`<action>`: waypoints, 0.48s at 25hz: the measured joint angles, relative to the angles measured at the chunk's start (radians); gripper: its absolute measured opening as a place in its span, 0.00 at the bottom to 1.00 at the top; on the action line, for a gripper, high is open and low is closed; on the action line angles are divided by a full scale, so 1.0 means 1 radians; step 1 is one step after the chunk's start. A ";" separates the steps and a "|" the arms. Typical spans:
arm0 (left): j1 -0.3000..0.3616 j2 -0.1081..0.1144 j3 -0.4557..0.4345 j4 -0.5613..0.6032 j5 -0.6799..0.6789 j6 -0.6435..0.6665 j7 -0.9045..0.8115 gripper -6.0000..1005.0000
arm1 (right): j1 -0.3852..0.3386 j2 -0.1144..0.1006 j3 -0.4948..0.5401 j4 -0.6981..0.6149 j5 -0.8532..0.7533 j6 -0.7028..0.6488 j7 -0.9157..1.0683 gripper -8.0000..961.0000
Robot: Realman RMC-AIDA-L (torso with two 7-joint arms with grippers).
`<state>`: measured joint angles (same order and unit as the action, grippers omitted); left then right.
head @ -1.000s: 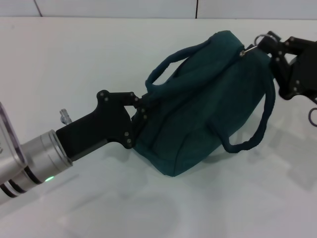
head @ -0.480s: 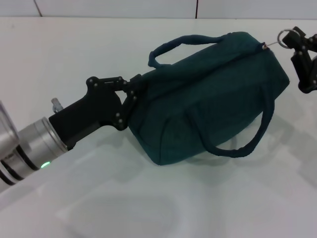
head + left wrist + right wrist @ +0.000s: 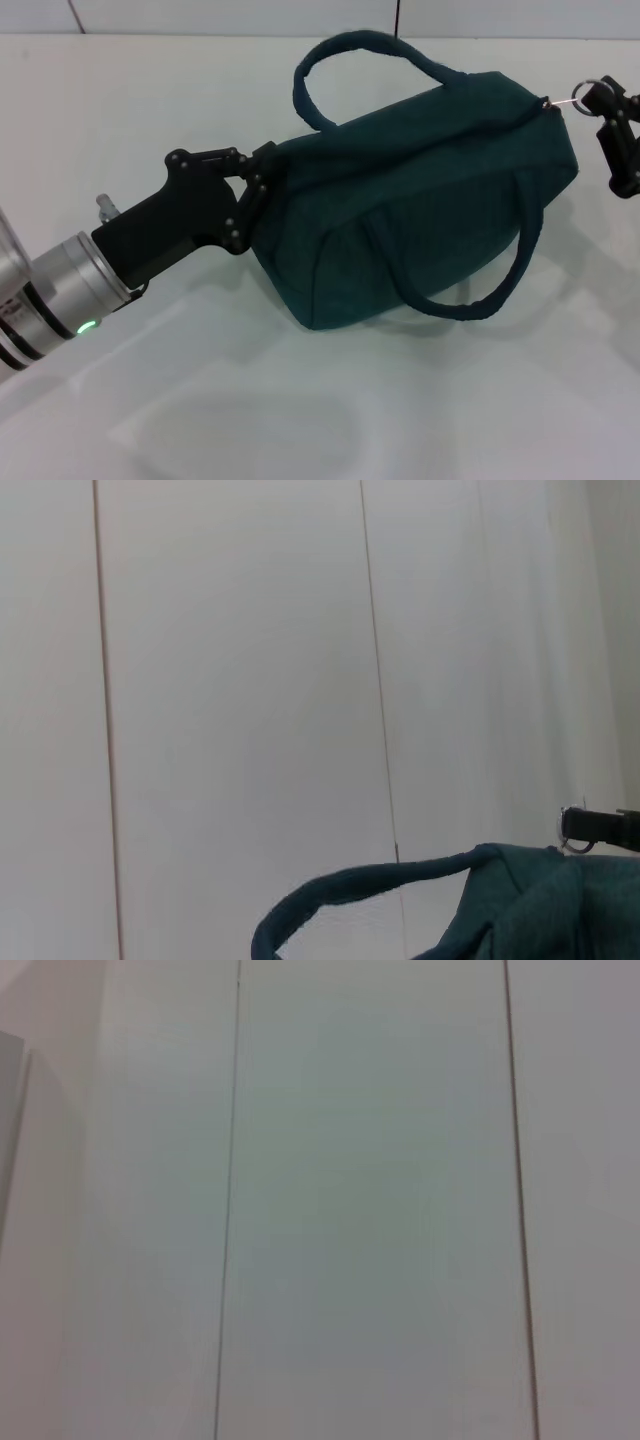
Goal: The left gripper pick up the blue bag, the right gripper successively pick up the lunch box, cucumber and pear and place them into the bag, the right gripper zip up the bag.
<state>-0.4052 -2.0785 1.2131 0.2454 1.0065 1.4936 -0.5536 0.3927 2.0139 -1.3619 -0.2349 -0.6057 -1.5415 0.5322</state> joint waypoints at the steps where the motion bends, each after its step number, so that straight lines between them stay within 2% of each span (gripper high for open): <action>1: 0.001 0.000 -0.001 0.000 0.000 0.001 0.000 0.06 | -0.001 0.000 0.003 0.000 0.000 0.002 0.000 0.04; 12: -0.005 -0.002 -0.002 0.000 0.009 0.002 0.005 0.06 | 0.008 0.001 0.005 -0.008 -0.006 0.029 -0.011 0.11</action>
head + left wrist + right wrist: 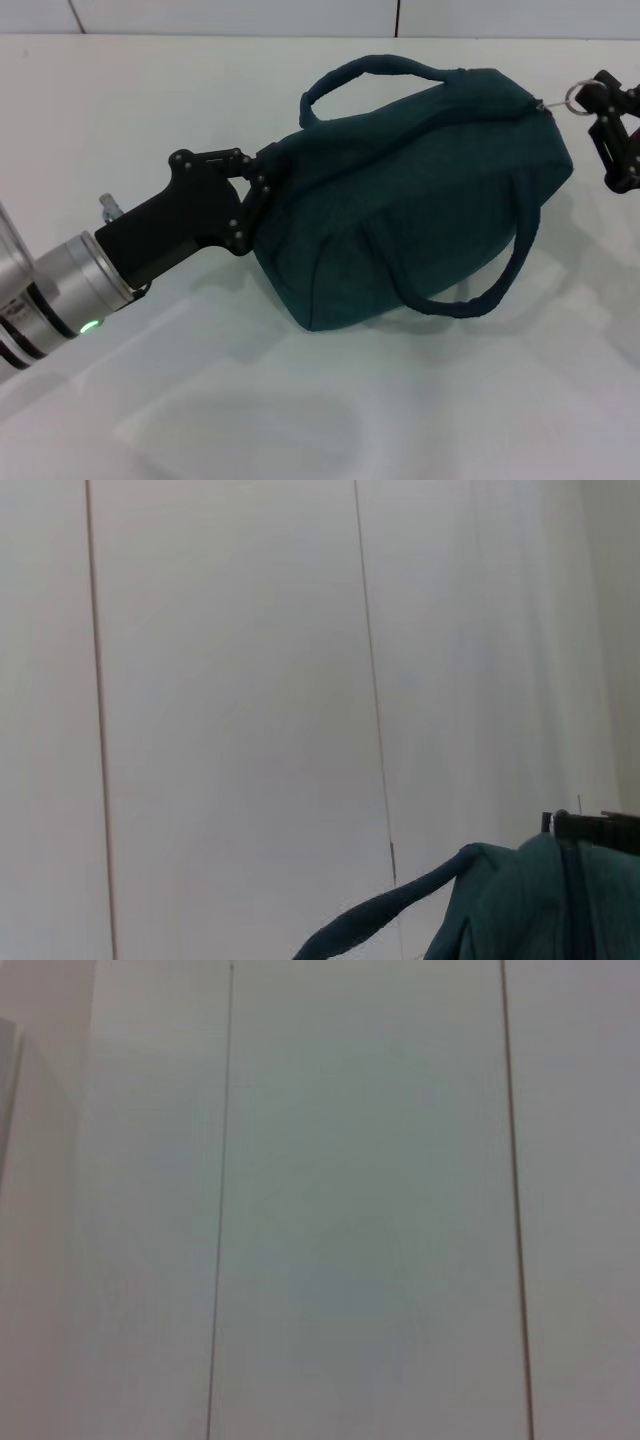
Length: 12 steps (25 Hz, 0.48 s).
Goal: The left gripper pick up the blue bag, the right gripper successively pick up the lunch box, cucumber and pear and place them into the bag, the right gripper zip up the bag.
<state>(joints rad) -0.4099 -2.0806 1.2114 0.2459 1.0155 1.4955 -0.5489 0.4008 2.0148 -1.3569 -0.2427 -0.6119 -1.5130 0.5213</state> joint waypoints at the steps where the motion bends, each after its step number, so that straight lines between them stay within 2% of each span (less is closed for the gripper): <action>1: -0.001 0.000 0.001 0.001 0.000 0.000 0.000 0.06 | -0.001 0.000 0.001 0.000 0.000 -0.001 -0.007 0.12; 5: -0.007 -0.001 0.002 0.002 0.009 0.000 0.001 0.06 | -0.012 0.001 0.015 0.003 0.006 -0.019 -0.024 0.14; 10: -0.017 -0.003 0.003 0.003 0.015 -0.003 0.001 0.06 | -0.010 0.000 0.006 0.003 -0.004 -0.020 -0.009 0.37; 12: -0.026 -0.004 0.003 0.002 0.020 -0.005 0.001 0.06 | -0.006 -0.004 -0.002 0.004 -0.018 0.001 0.029 0.41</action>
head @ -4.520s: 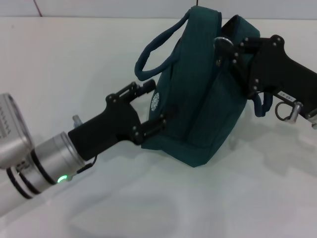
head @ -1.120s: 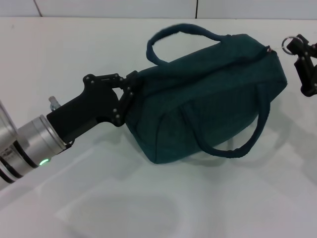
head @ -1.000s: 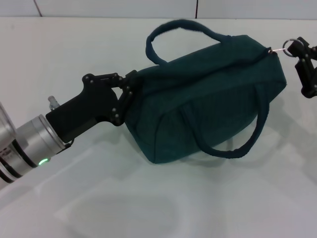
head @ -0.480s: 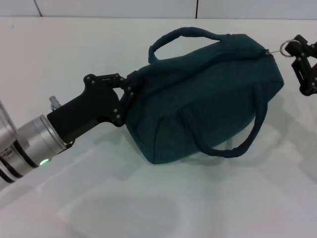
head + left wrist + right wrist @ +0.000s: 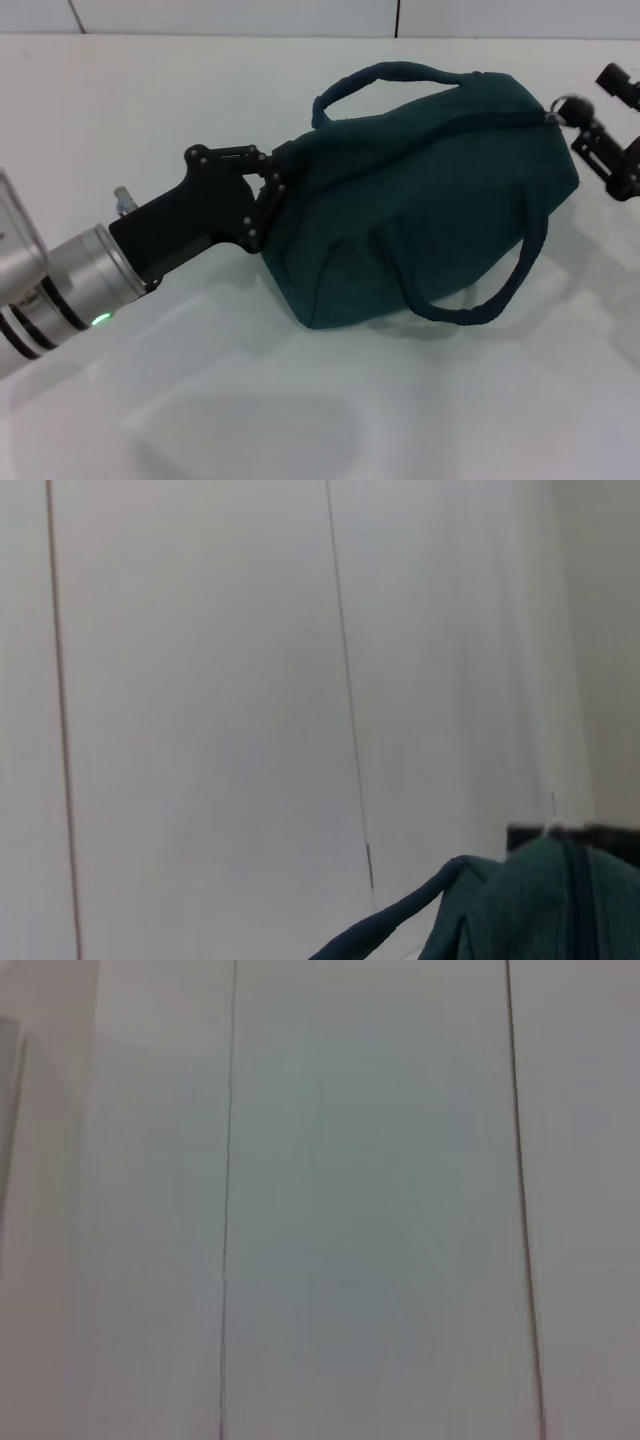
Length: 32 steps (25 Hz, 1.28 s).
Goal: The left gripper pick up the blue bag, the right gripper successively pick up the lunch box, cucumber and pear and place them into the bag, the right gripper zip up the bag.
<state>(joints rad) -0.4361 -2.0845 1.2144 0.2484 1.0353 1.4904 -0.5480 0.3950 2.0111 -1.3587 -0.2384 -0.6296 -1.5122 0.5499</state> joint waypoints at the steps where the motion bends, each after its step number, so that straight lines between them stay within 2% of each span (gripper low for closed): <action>1: -0.003 0.000 0.000 0.000 0.003 0.000 -0.001 0.06 | 0.002 -0.004 -0.003 -0.001 -0.019 0.016 0.026 0.43; 5: -0.008 0.000 0.001 0.000 0.008 -0.002 -0.003 0.06 | 0.007 -0.026 -0.004 -0.006 -0.086 0.039 0.099 0.52; 9: -0.009 0.000 0.001 0.000 0.008 -0.003 -0.003 0.05 | 0.002 -0.042 -0.004 -0.007 -0.113 0.005 0.120 0.61; 13: -0.009 0.000 0.000 0.000 0.008 -0.004 -0.003 0.06 | -0.004 -0.072 0.000 -0.008 -0.116 -0.013 0.168 0.63; 15: -0.009 0.000 -0.001 0.000 0.008 -0.004 -0.003 0.06 | -0.004 -0.077 0.001 -0.007 -0.116 -0.012 0.179 0.64; 16: -0.009 0.000 -0.002 0.001 0.008 -0.004 -0.003 0.06 | -0.006 -0.096 0.001 -0.002 -0.116 -0.011 0.210 0.64; 18: -0.010 0.000 -0.003 0.001 0.008 -0.004 -0.003 0.06 | -0.009 -0.105 0.000 -0.001 -0.118 -0.011 0.217 0.63; 24: -0.012 0.000 -0.004 0.003 0.008 -0.004 -0.003 0.07 | -0.016 -0.115 0.005 -0.008 -0.151 0.019 0.199 0.63; 32: -0.020 0.000 -0.002 0.005 0.008 -0.004 -0.001 0.07 | -0.013 -0.101 0.006 -0.009 -0.153 0.126 0.103 0.62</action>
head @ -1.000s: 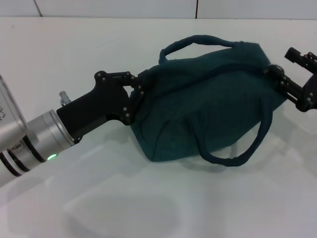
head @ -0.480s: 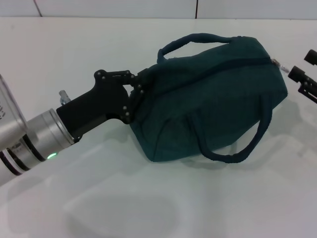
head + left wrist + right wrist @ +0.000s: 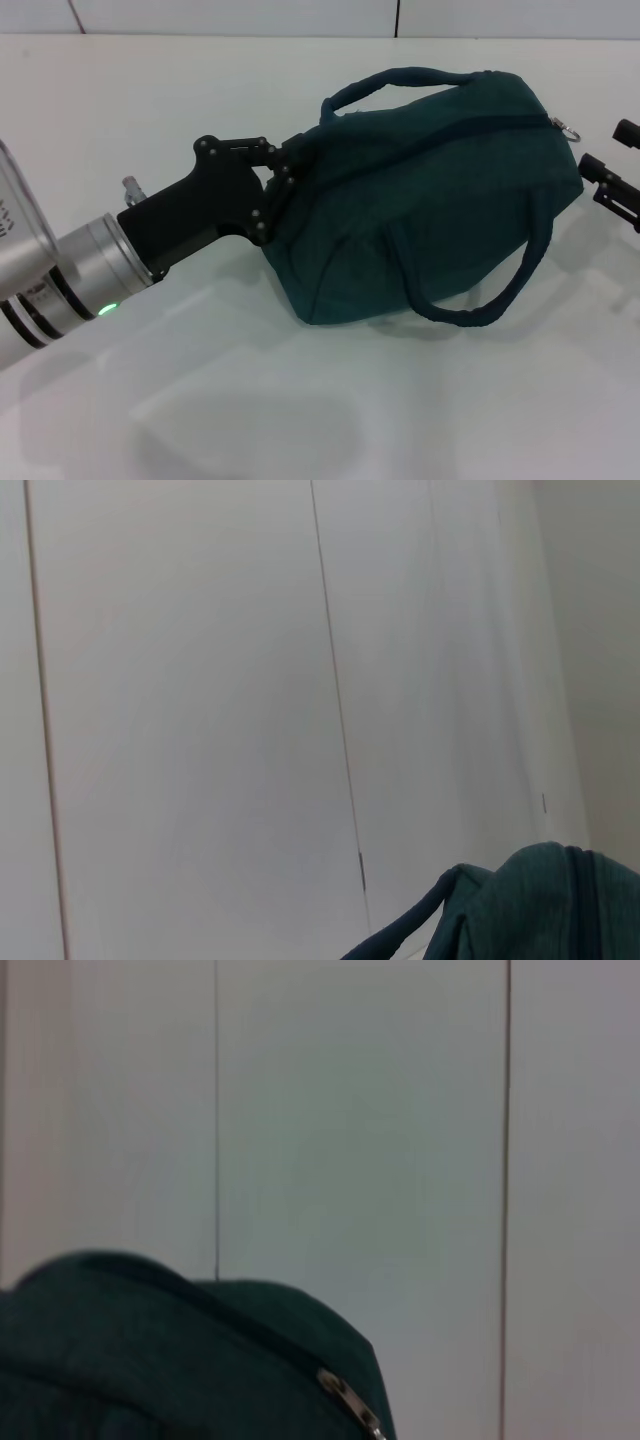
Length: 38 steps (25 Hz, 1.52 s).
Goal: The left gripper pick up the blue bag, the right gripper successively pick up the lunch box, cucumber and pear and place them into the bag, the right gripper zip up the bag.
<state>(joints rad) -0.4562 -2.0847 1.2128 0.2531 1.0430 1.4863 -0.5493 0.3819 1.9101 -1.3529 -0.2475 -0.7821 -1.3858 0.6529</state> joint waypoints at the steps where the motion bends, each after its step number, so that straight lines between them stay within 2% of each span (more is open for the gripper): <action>1: 0.000 0.000 0.000 0.000 0.000 0.000 0.000 0.08 | 0.001 0.001 0.000 -0.001 0.000 0.004 -0.001 0.62; 4: -0.001 0.000 0.001 0.000 0.000 0.000 0.001 0.08 | 0.007 0.012 -0.003 -0.029 -0.007 0.025 -0.003 0.62; 10: -0.001 -0.001 0.001 0.000 0.000 0.000 0.002 0.08 | 0.001 0.048 -0.004 -0.117 -0.044 0.115 -0.003 0.61; 23: -0.001 -0.002 0.002 0.000 0.000 0.000 0.002 0.10 | 0.023 0.099 -0.004 -0.214 -0.146 0.176 -0.002 0.60; 26: -0.001 -0.002 0.002 0.000 0.000 0.001 0.002 0.10 | 0.024 0.101 -0.005 -0.220 -0.146 0.180 -0.002 0.48; 31: -0.001 -0.002 0.002 0.000 -0.001 0.002 0.002 0.11 | 0.024 0.101 0.001 -0.218 -0.142 0.180 -0.016 0.34; 38: -0.005 -0.002 0.002 0.000 -0.003 0.001 0.002 0.11 | 0.023 0.102 0.028 -0.209 -0.134 0.182 -0.044 0.19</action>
<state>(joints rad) -0.4612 -2.0869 1.2146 0.2531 1.0396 1.4872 -0.5476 0.4047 2.0123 -1.3252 -0.4564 -0.9164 -1.2040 0.6085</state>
